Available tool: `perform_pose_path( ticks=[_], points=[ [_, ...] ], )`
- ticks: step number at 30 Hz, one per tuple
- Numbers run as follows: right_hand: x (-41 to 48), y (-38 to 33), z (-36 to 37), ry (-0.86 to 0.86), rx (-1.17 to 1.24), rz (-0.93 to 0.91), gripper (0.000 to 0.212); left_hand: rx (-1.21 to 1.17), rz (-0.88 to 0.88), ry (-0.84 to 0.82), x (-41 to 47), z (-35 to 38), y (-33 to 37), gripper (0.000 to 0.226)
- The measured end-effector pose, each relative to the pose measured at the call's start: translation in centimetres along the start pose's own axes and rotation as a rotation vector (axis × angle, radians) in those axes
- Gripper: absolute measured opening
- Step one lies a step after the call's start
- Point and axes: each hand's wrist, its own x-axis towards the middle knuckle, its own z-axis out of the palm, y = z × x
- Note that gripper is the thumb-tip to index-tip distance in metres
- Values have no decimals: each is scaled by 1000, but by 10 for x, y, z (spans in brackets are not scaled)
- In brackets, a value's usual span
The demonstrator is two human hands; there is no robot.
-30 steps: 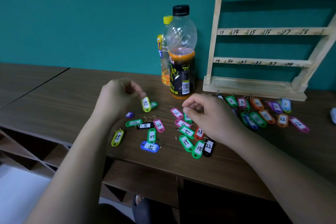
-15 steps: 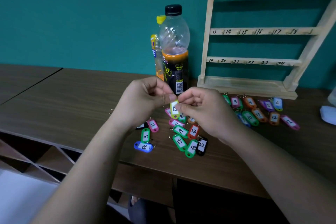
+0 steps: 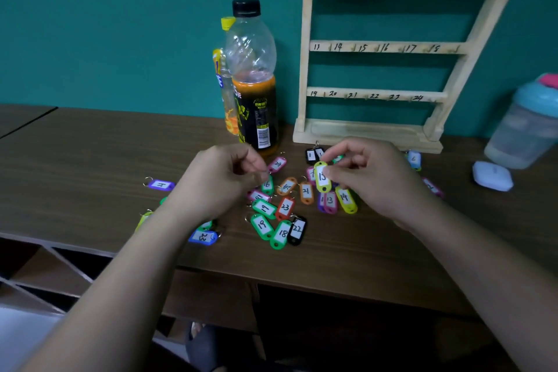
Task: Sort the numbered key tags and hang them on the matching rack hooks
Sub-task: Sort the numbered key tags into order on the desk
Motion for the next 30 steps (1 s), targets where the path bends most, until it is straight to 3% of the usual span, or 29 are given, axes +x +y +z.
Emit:
perform_pose_path(
  ticks=[14, 22, 26, 30],
  points=[
    [-14, 40, -36, -38, -215, 106, 12, 83, 1, -52, 2, 14, 6, 15],
    [-21, 41, -39, -57, -345, 129, 8, 202, -124, 189, 22, 9, -19, 11],
    [-21, 38, -35, -28, -390, 101, 9, 263, -195, 153, 31, 8, -26, 4],
    [-21, 37, -31, -2, -401, 77, 9, 310, -263, 127, 36, 5, -35, 12]
  ],
)
